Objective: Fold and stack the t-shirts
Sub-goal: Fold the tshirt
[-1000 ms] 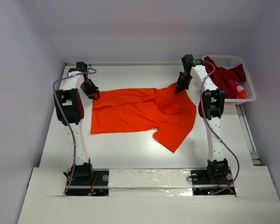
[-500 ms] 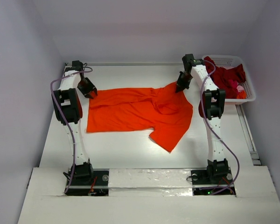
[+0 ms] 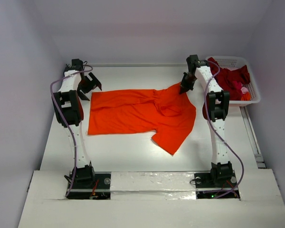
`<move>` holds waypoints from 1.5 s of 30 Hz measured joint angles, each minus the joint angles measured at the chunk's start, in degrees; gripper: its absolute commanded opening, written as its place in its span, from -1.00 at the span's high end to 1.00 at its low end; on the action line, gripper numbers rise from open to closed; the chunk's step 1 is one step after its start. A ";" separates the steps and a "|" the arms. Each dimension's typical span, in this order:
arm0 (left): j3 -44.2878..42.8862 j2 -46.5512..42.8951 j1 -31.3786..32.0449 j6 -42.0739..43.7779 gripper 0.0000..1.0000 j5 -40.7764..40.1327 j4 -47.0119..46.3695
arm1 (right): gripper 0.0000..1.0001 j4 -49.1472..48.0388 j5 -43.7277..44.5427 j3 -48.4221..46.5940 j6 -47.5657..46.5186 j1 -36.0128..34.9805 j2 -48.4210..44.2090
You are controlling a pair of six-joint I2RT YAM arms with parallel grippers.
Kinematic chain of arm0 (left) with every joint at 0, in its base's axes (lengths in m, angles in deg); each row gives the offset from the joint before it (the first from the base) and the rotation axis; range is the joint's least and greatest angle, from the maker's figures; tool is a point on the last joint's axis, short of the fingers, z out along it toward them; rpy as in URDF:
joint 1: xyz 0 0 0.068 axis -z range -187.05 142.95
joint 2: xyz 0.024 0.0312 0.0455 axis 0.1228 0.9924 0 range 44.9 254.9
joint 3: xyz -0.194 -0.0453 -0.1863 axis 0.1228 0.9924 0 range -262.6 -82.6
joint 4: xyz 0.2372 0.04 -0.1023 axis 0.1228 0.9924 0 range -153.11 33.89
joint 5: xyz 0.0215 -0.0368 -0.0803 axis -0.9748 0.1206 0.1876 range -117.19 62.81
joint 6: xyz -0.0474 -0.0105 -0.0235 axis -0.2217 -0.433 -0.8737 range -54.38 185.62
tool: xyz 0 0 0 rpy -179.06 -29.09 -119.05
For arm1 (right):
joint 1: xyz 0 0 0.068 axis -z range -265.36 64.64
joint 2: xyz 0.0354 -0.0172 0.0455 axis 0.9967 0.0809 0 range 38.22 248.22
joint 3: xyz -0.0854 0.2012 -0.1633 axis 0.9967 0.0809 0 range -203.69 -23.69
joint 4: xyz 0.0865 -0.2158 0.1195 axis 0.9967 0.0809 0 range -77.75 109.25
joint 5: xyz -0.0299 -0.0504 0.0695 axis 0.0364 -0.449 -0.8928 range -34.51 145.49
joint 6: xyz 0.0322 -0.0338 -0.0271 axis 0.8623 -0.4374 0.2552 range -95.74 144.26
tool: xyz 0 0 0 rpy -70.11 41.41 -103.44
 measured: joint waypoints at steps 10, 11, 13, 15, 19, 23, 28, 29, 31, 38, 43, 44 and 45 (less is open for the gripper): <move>1.62 -12.20 -0.07 0.31 -0.98 -0.42 -0.28 | -0.24 -4.22 1.51 8.09 -0.59 0.00 -12.31; 1.73 -14.62 -0.09 0.42 -0.98 -0.07 -0.70 | -0.29 -5.75 1.53 12.17 -0.44 -0.04 -17.99; 2.58 -19.39 -0.13 0.72 -0.98 1.33 -2.25 | -0.29 -7.23 1.55 15.58 -0.22 -0.44 -24.65; 4.04 -24.57 -0.11 1.38 -0.98 3.58 -4.09 | -0.30 -9.46 1.60 18.49 -0.17 -0.85 -31.82; 5.14 -32.52 2.08 3.58 -0.98 4.22 -7.37 | -0.32 -12.70 1.62 22.25 -0.37 -2.10 -41.00; 12.92 -39.63 5.05 3.98 -0.98 7.15 -13.94 | -0.33 -13.94 1.60 26.43 -0.59 -2.99 -43.47; 21.59 -42.40 5.03 2.89 -0.98 2.80 -12.59 | -0.29 -13.92 1.88 35.12 -0.66 -4.83 -44.28; 25.29 -43.28 4.66 2.75 -0.98 1.33 -12.52 | -0.28 -14.23 2.08 37.51 -0.68 -5.66 -44.94; 32.65 -45.46 4.13 2.43 -0.98 -1.40 -10.99 | -0.26 -14.58 2.32 42.60 -0.61 -7.85 -47.32; 42.84 -53.37 2.89 3.04 -0.94 -10.62 -5.22 | -0.25 -17.44 0.76 60.11 -0.28 -15.43 -60.54; 48.35 -54.27 -1.01 3.13 -0.75 -11.45 -6.38 | -0.25 -18.73 0.68 66.16 -0.24 -14.93 -65.35; 51.06 -54.47 -2.27 3.13 -0.67 -10.62 -6.73 | -0.25 -18.88 0.70 66.71 -0.24 -14.75 -65.66; 53.33 -54.51 -3.41 3.08 -0.63 -9.99 -6.60 | -0.25 -19.10 0.66 67.10 -0.24 -14.67 -65.79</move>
